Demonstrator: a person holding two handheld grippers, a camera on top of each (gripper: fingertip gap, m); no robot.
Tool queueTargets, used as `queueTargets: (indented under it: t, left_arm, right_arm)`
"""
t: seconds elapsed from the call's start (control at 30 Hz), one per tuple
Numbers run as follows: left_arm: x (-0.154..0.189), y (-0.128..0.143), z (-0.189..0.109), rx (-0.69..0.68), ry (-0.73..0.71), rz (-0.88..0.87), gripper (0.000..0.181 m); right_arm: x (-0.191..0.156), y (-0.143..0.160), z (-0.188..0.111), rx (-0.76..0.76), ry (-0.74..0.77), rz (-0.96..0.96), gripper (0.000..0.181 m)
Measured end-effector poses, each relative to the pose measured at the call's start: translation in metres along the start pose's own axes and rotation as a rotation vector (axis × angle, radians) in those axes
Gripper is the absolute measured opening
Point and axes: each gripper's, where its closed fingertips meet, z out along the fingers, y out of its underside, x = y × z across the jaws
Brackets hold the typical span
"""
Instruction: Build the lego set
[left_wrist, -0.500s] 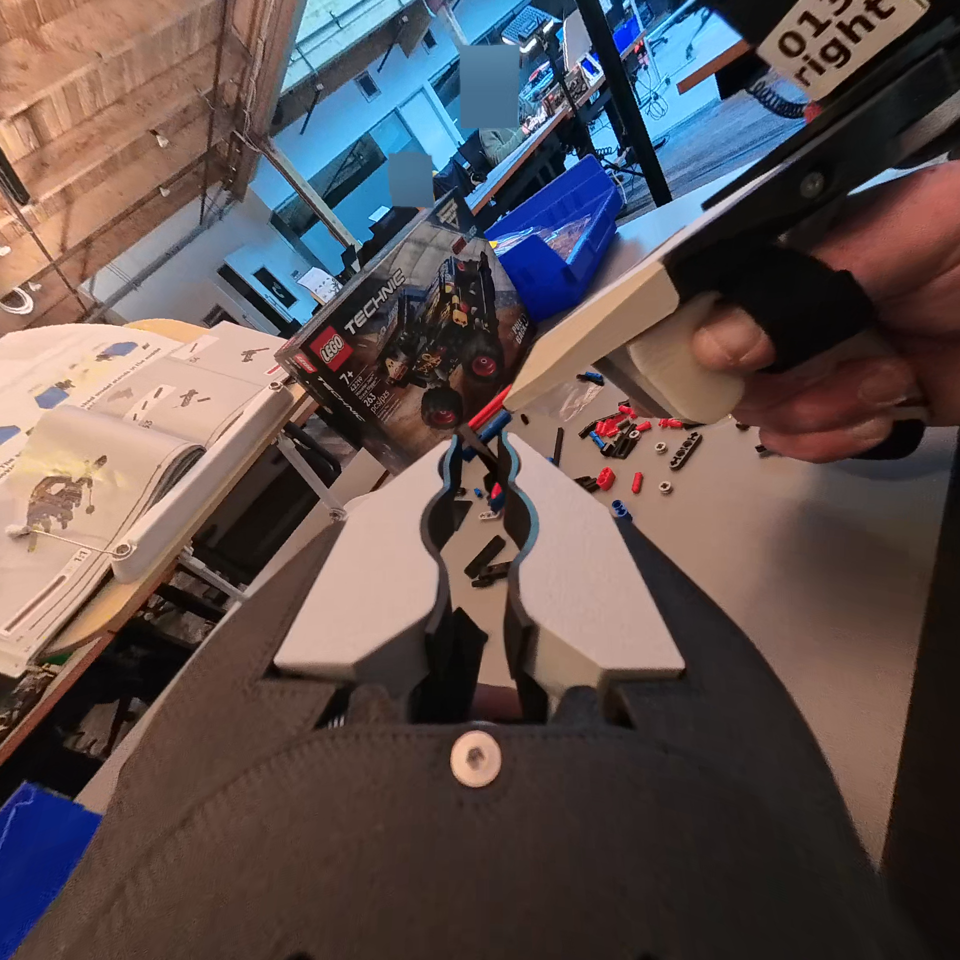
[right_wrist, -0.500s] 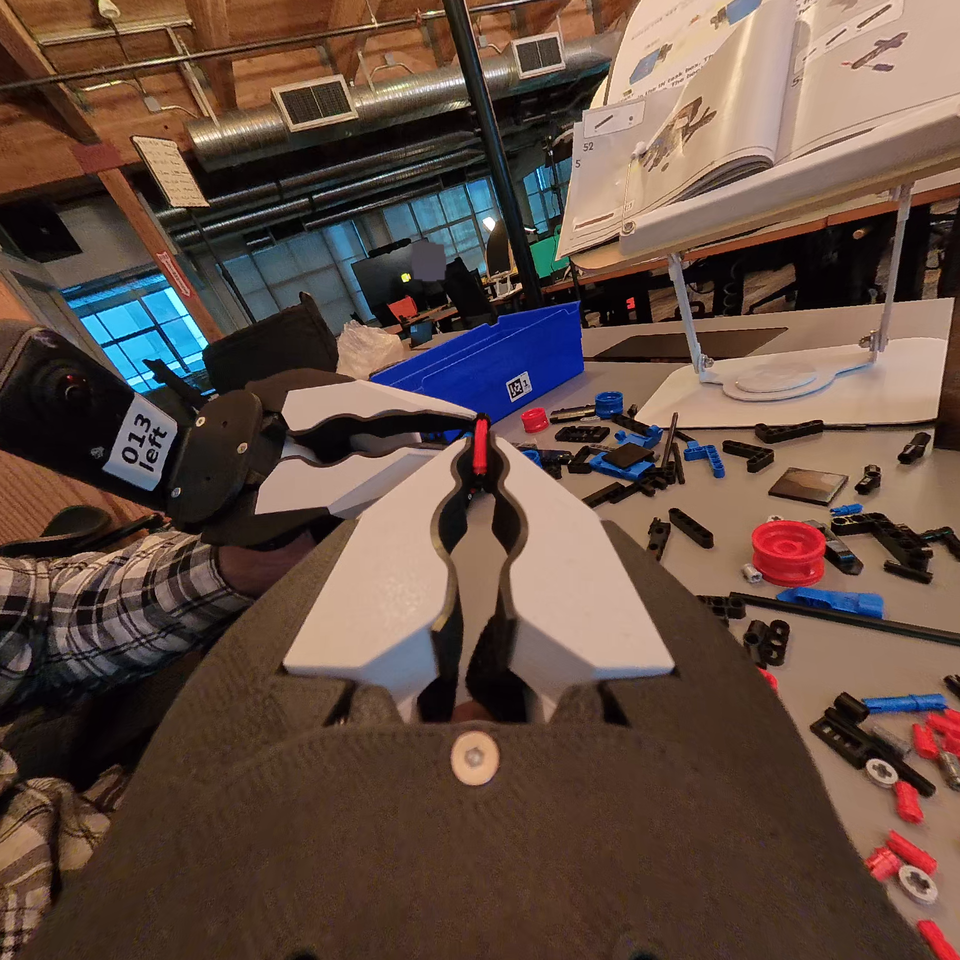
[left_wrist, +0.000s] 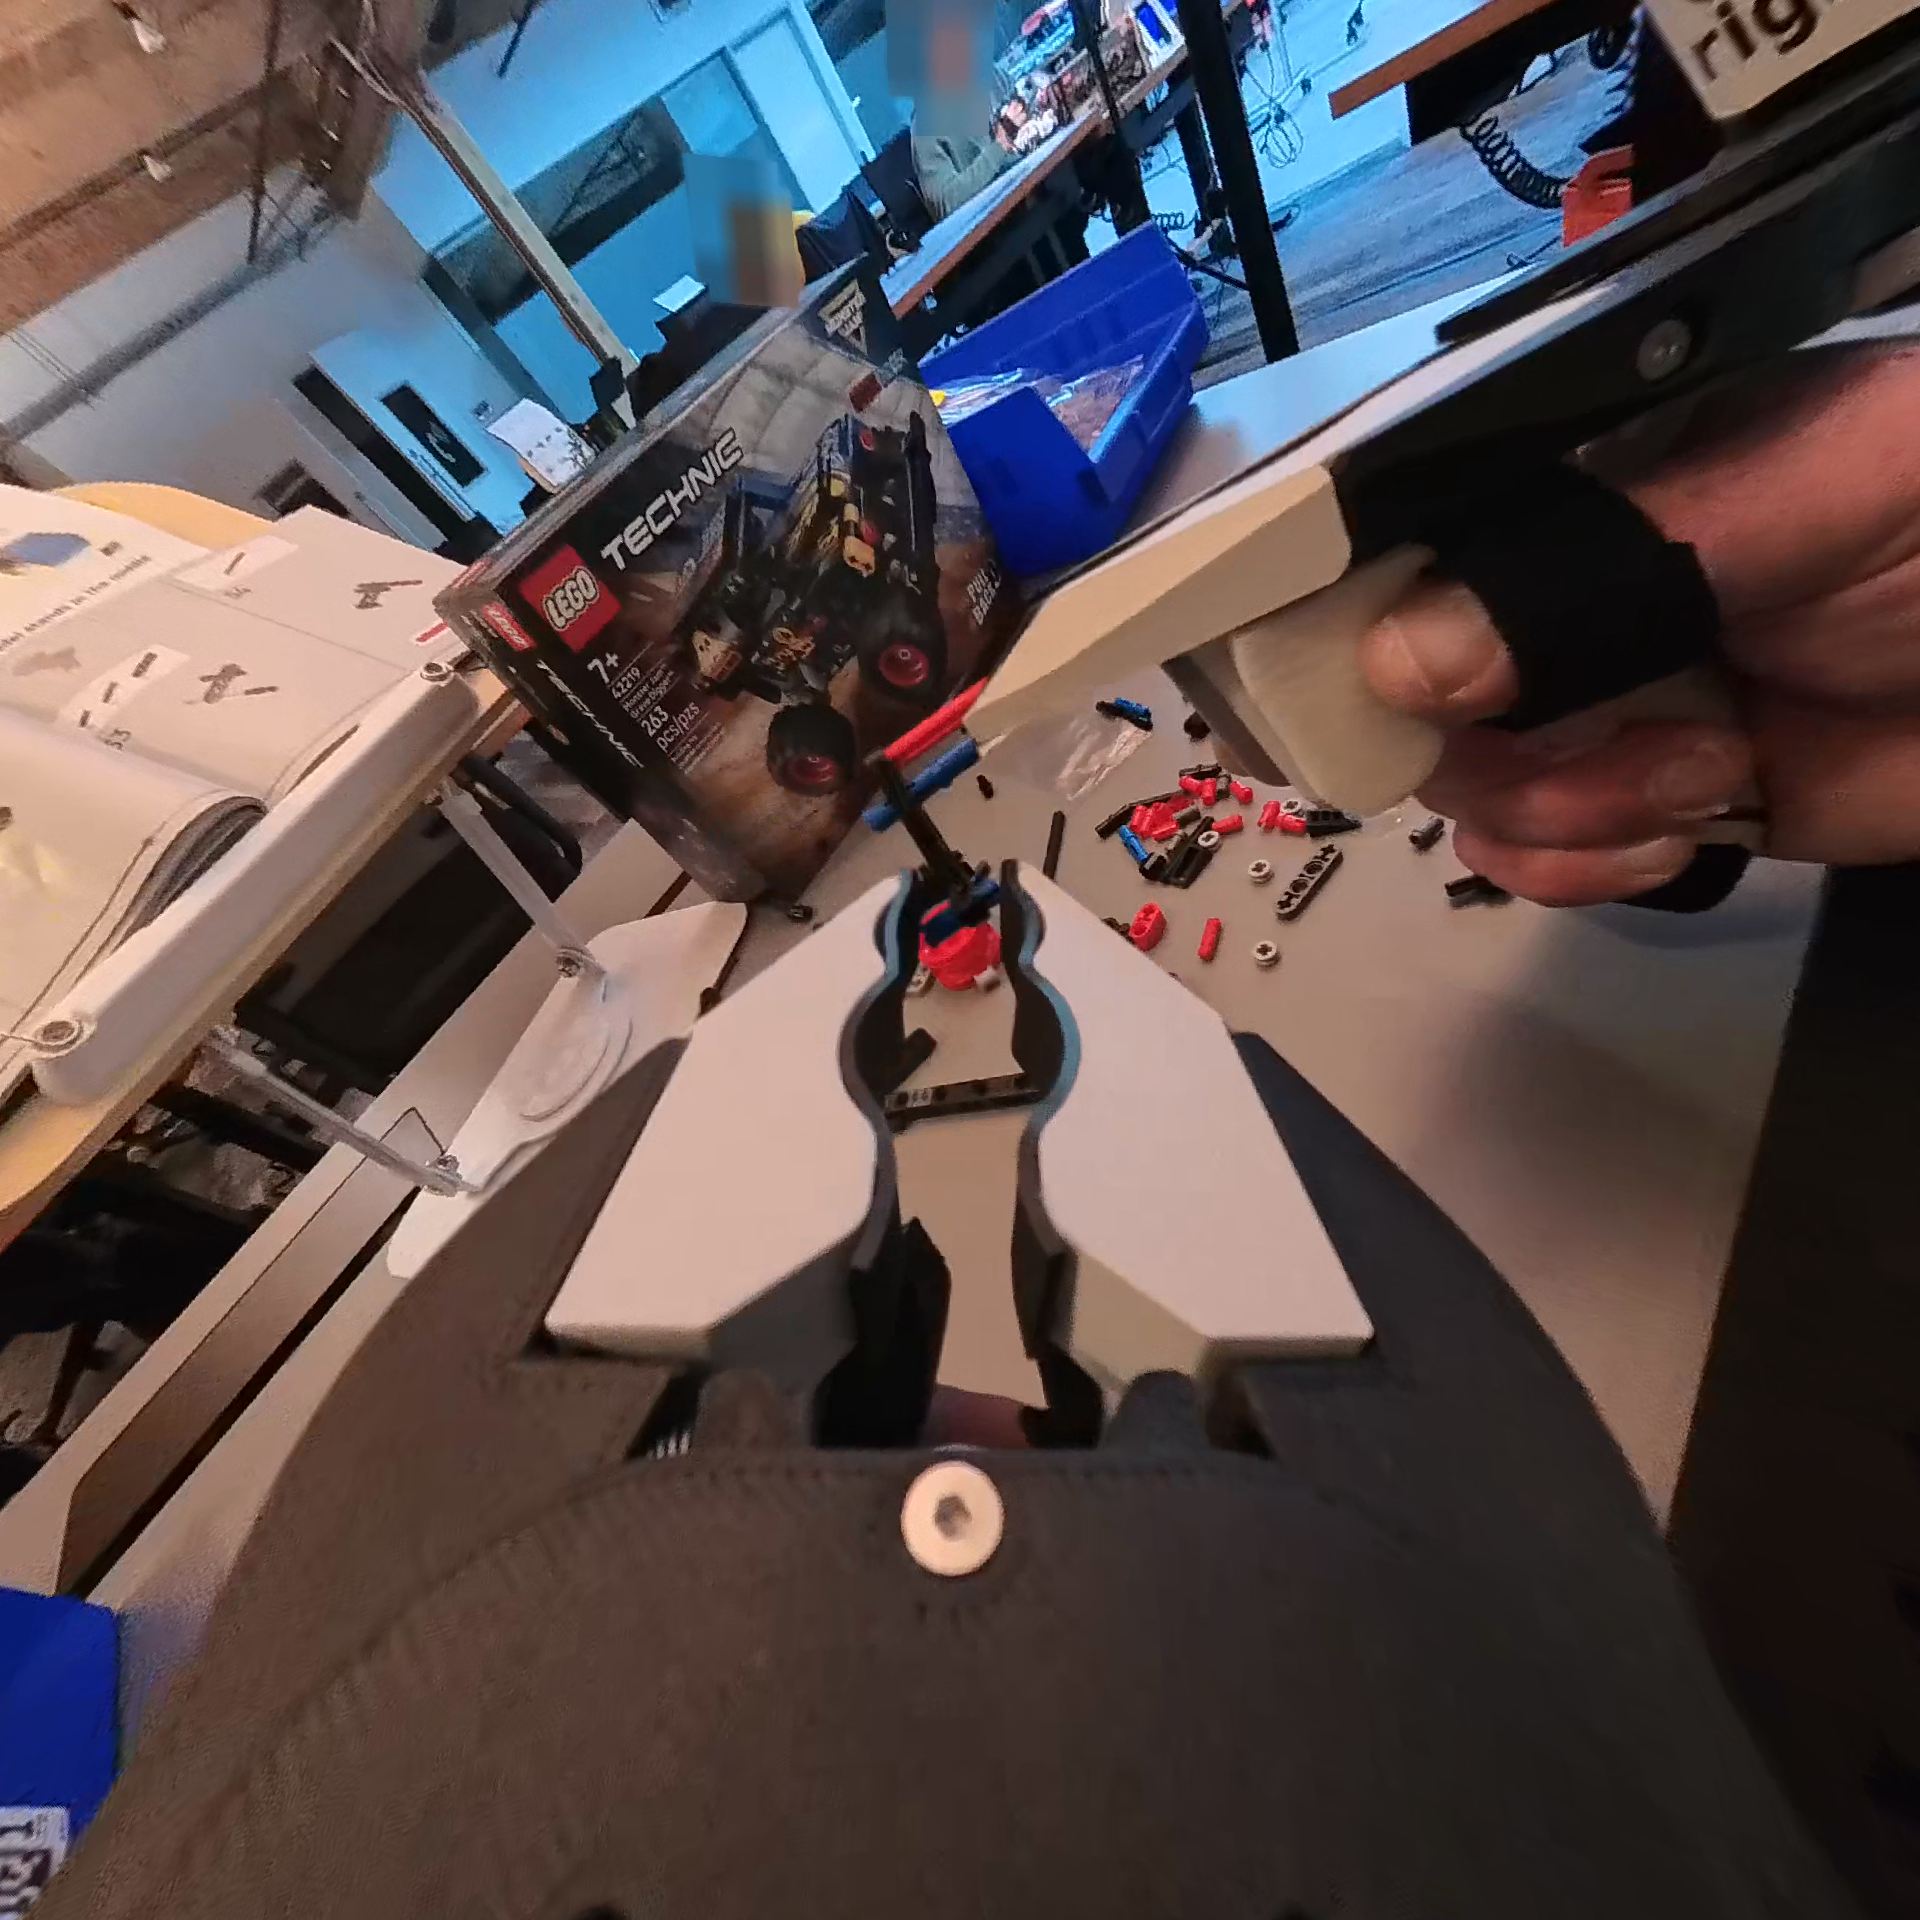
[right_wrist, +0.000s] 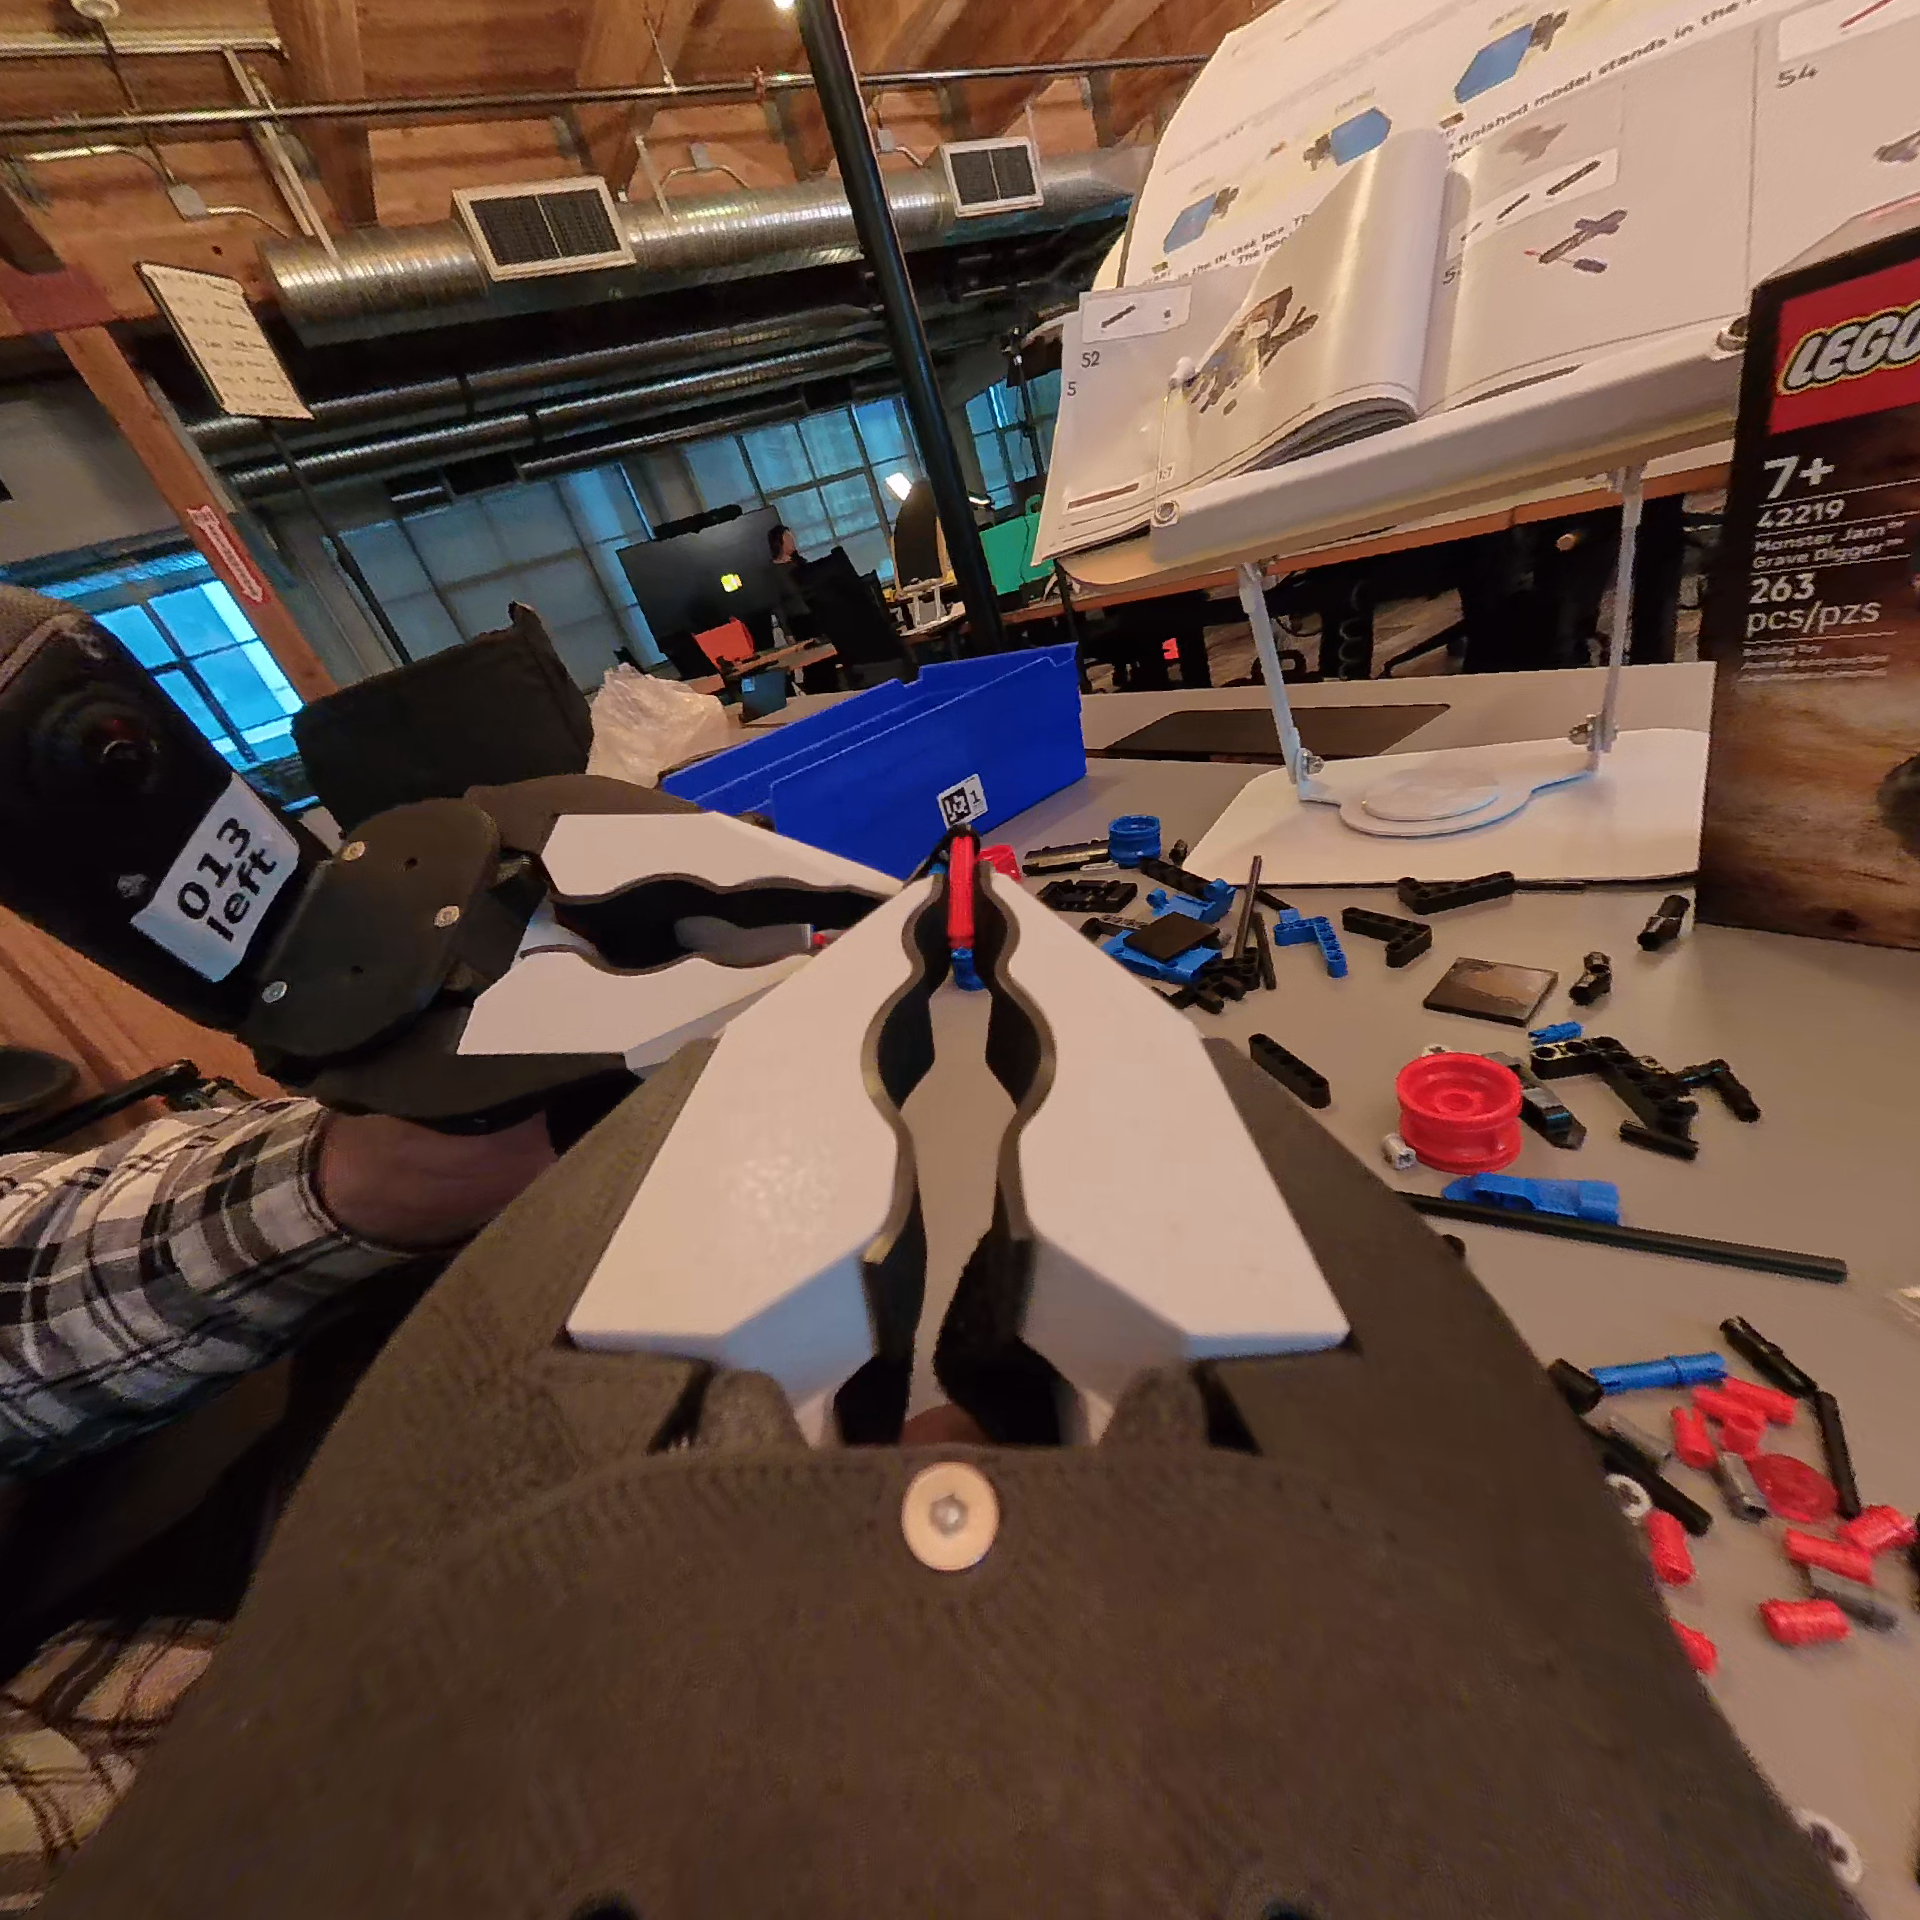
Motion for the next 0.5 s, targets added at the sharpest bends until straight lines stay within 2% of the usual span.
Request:
queueTargets:
  t: [0.37, 0.5]
  left_arm:
    - [0.0067, 0.0028, -0.002, -0.016, 0.026, 0.24, 0.007]
    - [0.0048, 0.0049, -0.0026, -0.01, 0.055, 0.179, 0.01]
  right_arm:
    - [-0.0027, 0.0044, -0.0011, -0.072, -0.037, -0.063, 0.001]
    - [-0.0022, 0.006, -0.0001, -0.08, -0.028, -0.078, 0.001]
